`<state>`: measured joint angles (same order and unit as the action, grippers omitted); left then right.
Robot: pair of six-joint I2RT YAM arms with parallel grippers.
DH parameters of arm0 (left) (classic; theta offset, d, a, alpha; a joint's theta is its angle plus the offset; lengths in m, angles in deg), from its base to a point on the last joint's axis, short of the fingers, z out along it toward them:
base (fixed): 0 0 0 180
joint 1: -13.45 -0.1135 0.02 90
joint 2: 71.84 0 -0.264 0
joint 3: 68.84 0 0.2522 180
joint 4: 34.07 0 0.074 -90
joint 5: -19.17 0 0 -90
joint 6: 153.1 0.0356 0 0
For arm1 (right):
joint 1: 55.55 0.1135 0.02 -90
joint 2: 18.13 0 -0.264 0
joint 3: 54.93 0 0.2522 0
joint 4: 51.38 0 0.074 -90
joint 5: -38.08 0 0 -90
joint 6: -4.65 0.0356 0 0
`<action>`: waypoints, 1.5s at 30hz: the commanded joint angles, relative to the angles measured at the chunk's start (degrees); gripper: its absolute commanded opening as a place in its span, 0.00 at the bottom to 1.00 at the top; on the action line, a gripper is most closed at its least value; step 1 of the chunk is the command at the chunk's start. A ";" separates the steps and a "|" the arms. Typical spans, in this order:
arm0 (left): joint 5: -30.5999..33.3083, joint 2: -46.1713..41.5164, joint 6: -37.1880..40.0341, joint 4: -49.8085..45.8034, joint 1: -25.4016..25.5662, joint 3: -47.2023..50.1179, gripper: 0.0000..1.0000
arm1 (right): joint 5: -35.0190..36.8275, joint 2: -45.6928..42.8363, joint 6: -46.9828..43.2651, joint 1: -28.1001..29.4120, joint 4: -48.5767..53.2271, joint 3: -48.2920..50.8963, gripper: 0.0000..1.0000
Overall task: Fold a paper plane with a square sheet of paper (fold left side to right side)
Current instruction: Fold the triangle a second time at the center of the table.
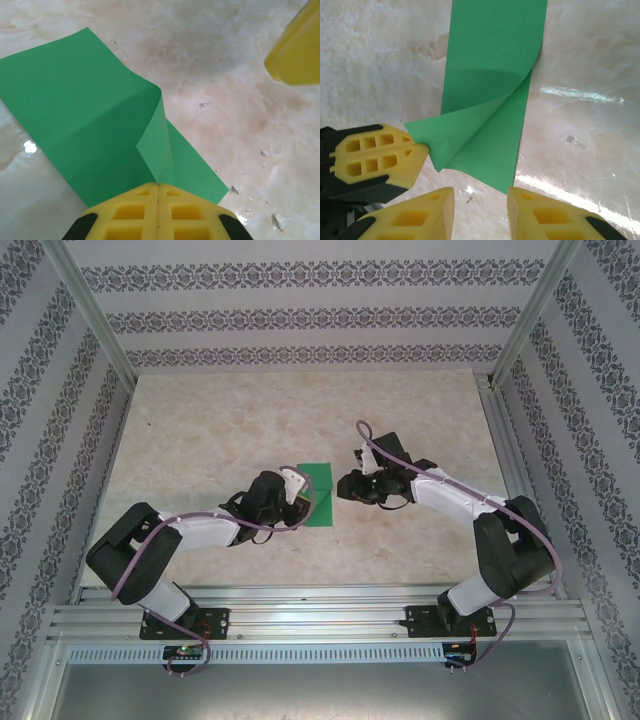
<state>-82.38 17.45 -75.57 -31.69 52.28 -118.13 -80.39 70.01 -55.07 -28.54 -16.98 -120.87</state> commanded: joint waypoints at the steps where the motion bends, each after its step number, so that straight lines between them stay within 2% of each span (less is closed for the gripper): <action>1: -3.43 1.61 -2.00 -0.33 -1.59 -1.31 0.00 | -2.79 0.73 0.61 0.91 -8.95 1.42 0.33; 10: -3.34 1.46 -2.98 -0.23 -2.44 -0.31 0.00 | -2.12 6.75 2.57 5.28 -12.47 -0.53 0.31; 23: -5.32 2.72 -5.91 1.06 -4.80 1.85 0.00 | -2.28 10.43 6.28 6.43 -17.26 -0.98 0.26; 45: -4.06 4.74 -3.44 -2.31 -6.04 -1.63 0.00 | -1.43 13.87 6.20 8.23 -14.30 -4.42 0.24</action>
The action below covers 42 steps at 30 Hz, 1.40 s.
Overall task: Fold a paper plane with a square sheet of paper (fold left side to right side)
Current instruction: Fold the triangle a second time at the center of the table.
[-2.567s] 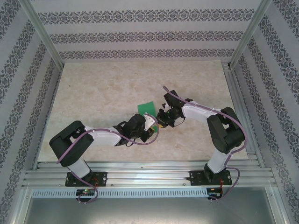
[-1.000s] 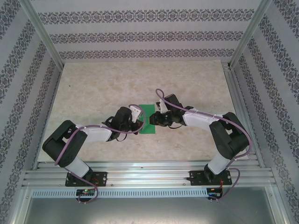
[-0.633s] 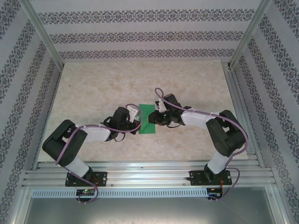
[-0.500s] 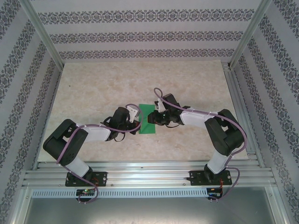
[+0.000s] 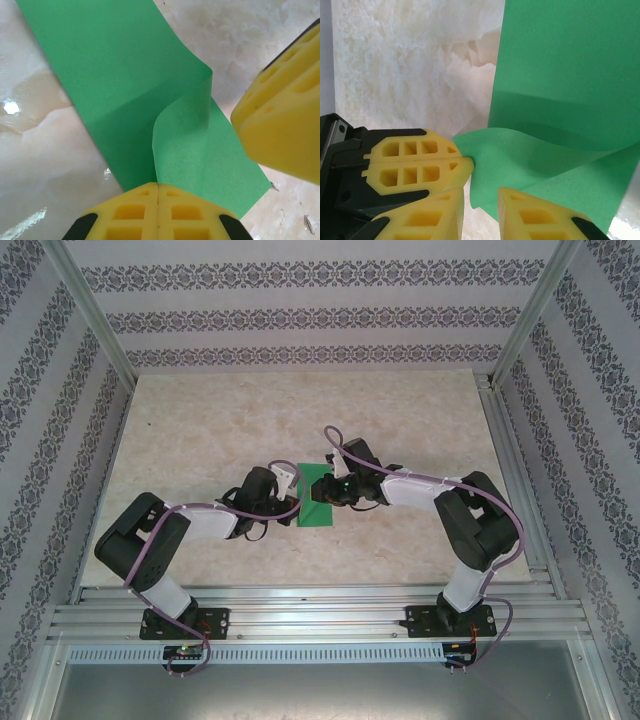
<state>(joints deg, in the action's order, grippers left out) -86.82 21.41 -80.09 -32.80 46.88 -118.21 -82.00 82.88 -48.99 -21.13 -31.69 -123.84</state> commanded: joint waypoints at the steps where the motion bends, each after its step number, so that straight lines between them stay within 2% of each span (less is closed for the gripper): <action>1: 0.55 0.94 1.32 -1.63 -0.72 -1.71 0.00 | 0.43 1.07 0.04 0.91 0.64 -1.53 0.24; 13: 0.24 3.69 1.70 -1.08 -0.91 -2.16 0.00 | 0.99 1.38 0.46 1.16 1.11 -1.82 0.22; 42: 1.74 2.53 3.36 -3.15 -1.08 -4.27 0.00 | 1.70 2.60 1.13 1.34 1.98 -2.12 0.21</action>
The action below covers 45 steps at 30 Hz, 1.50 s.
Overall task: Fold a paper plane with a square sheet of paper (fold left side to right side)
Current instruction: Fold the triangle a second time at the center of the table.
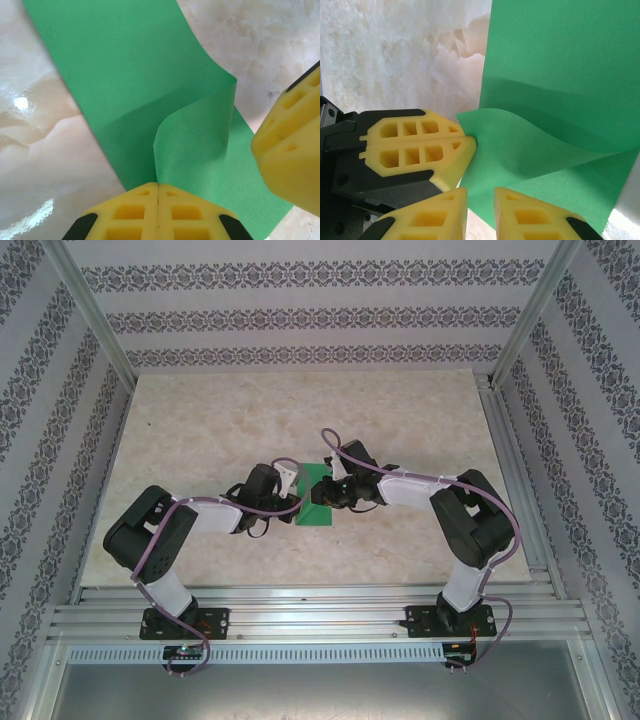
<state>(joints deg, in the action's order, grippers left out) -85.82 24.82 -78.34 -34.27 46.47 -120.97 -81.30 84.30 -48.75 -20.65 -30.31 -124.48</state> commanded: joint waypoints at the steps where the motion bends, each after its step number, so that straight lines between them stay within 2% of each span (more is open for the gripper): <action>1: 0.68 -0.63 1.62 -1.63 -0.67 -1.47 0.00 | 1.06 1.19 0.97 0.86 0.52 -1.36 0.21; 25: 0.92 1.85 1.47 -0.10 -0.64 1.05 0.00 | 1.55 1.01 1.59 0.80 0.76 -1.43 0.22; 30: 1.12 2.42 1.45 -0.14 -0.61 1.19 0.00 | 0.03 0.77 4.72 0.60 -2.42 -1.67 0.22; 45: 0.93 2.92 1.54 0.13 -0.40 1.42 0.00 | 1.60 6.14 9.88 2.10 1.63 -7.70 0.13</action>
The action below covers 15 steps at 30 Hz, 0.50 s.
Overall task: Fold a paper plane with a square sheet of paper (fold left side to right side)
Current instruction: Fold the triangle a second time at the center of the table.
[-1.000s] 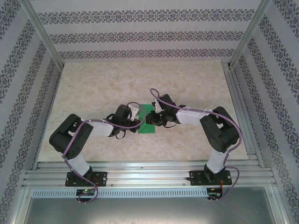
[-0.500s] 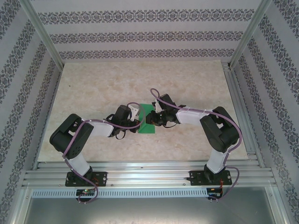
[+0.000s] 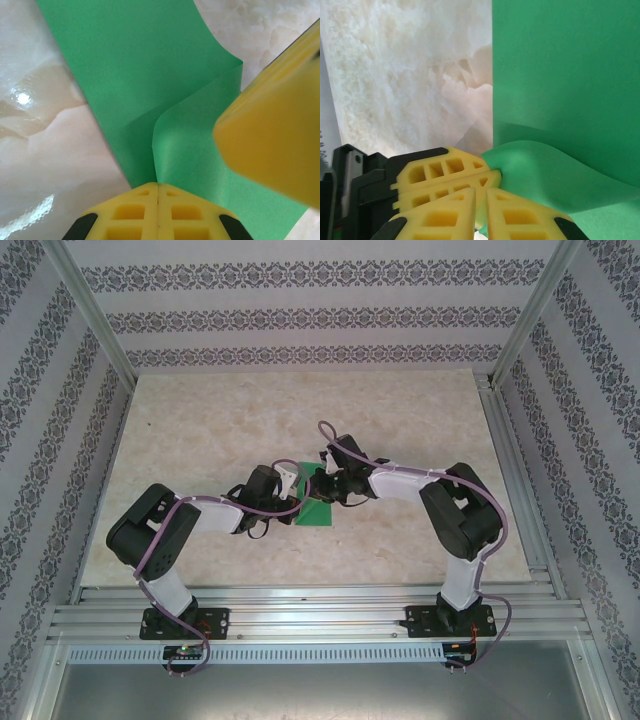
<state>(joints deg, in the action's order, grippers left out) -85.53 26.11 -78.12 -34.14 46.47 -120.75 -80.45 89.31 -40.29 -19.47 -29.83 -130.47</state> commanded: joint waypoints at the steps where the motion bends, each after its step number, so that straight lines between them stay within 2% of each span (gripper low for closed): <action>1: 0.74 1.64 1.32 0.02 -0.41 1.23 0.00 | 0.85 1.53 1.52 1.16 1.46 -1.97 0.13; 15: 0.99 1.81 1.68 -0.18 -0.24 1.24 0.00 | 2.76 4.70 1.88 1.57 4.88 -3.44 0.12</action>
<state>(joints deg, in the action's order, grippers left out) -85.53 26.19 -77.51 -33.81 46.47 -120.64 -79.16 92.92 -38.63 -18.42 -27.05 -132.74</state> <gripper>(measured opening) 0.056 0.127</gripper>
